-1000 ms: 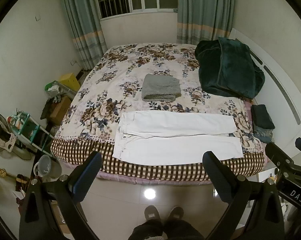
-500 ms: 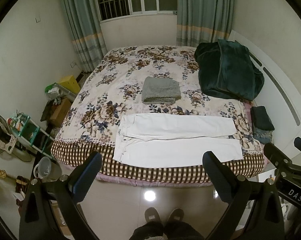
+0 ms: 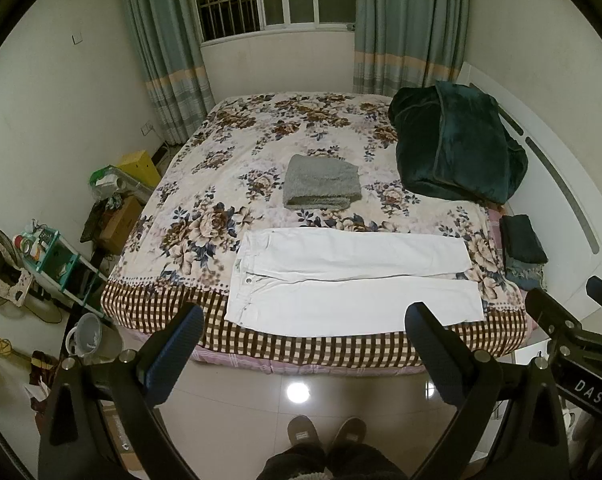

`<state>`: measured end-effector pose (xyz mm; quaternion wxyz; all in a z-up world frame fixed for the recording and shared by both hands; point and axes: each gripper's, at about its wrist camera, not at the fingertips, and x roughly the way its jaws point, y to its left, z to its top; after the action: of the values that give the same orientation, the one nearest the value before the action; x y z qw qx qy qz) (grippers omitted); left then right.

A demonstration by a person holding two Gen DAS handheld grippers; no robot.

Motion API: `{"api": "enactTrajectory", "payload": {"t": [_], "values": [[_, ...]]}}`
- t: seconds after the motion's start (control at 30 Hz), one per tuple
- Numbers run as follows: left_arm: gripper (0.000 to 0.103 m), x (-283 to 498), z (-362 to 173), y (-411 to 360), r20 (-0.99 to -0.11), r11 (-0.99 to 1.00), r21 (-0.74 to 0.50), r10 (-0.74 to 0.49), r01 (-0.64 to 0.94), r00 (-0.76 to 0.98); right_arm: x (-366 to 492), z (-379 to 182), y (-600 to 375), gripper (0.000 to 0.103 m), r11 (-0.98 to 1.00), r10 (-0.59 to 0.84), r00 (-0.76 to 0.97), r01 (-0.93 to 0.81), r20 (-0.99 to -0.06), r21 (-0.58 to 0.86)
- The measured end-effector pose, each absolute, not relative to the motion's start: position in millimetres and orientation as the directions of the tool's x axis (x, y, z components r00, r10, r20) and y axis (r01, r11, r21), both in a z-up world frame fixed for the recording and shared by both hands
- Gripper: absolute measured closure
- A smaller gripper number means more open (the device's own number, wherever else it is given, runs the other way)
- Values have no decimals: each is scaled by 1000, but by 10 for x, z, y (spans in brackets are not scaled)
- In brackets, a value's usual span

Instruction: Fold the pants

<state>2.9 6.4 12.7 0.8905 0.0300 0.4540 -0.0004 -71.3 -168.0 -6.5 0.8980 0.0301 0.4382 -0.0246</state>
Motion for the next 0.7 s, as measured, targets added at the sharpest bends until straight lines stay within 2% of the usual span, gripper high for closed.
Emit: {"api": "enactTrajectory", "payload": {"t": [0.7], "values": [[0, 67, 170, 69, -806, 998, 51, 25, 27, 591, -685, 60, -1749, 0, 997, -13, 622, 67, -783, 37]]}}
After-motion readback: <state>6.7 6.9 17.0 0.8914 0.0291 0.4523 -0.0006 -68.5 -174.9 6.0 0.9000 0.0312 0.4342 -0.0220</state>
